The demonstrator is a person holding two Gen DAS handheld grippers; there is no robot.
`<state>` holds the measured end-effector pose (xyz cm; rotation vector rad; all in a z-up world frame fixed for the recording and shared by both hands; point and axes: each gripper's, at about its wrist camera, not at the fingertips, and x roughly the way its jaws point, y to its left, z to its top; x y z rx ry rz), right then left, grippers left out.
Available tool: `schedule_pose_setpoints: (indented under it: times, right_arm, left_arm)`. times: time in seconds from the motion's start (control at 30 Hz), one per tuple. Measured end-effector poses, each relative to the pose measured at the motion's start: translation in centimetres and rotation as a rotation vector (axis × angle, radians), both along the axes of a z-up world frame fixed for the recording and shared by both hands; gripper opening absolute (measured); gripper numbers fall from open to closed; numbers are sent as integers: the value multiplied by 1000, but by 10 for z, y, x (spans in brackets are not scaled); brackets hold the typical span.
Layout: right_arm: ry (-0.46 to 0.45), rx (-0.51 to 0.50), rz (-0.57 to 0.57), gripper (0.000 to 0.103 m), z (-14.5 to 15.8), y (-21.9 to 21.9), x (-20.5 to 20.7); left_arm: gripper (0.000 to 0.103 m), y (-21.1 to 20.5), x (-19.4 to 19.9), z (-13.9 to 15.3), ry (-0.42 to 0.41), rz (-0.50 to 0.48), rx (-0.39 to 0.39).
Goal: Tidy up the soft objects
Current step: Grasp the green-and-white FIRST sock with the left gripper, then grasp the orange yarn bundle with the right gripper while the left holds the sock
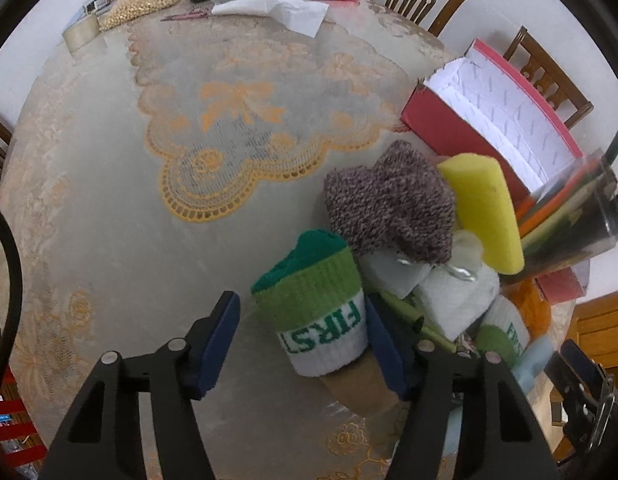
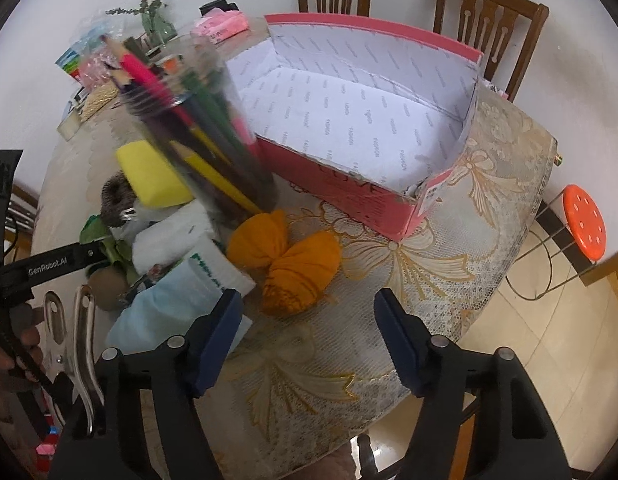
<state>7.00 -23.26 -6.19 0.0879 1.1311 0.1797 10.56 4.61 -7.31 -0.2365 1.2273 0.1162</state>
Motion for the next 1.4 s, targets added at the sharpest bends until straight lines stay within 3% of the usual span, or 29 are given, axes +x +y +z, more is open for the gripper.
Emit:
schedule_pose_setpoints:
  times: [0.07, 0.23, 0.37, 0.67, 0.97, 1.4]
  right_arm:
    - [2, 4, -5, 67, -1, -3, 2]
    - [4, 16, -20, 67, -3, -8, 5]
    - [21, 15, -15, 59, -8, -5, 10]
    - [40, 0, 22, 49, -28, 11, 25]
    - [2, -55, 66, 36, -29, 21, 28]
    - [-72, -61, 69, 34, -6, 18, 0]
  left_arm:
    - [52, 0, 0, -2, -1, -14, -20]
    - [43, -2, -3, 3, -19, -40, -28]
    - [40, -1, -7, 9, -36, -51, -48]
    - [40, 6, -17, 31, -89, -52, -54]
    - [40, 1, -27, 44, -123, -89, -35]
    - [40, -4, -42, 60, -162, -119, -21]
